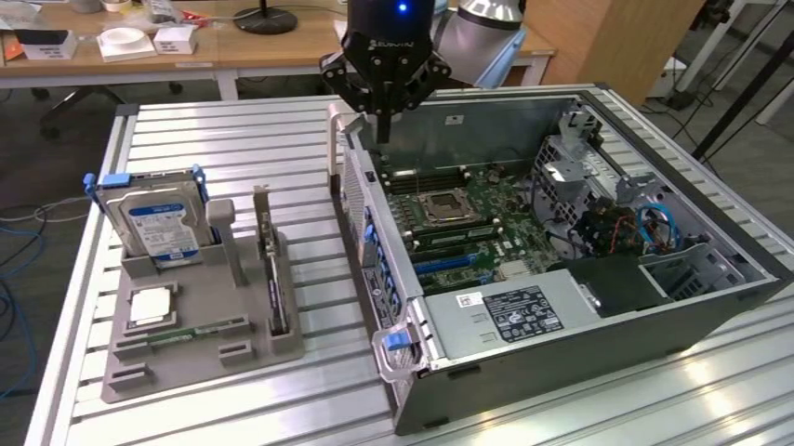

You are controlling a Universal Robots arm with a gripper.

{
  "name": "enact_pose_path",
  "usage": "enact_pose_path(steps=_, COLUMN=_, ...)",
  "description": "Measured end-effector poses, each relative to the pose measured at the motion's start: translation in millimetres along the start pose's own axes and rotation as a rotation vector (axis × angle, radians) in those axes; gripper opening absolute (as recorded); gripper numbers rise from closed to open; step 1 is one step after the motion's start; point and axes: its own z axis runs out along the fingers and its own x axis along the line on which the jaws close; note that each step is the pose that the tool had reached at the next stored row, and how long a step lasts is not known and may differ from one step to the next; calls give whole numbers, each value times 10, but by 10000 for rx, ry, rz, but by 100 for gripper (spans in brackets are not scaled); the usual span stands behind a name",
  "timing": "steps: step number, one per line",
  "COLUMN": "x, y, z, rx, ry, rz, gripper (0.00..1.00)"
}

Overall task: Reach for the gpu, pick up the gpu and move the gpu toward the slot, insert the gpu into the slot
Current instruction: 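Reach for the gpu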

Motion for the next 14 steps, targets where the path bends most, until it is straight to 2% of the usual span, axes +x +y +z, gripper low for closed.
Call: enact_pose_path(steps=14, x=141, y=-16, z=0, rx=0, ry=0, rz=-1, gripper=11)
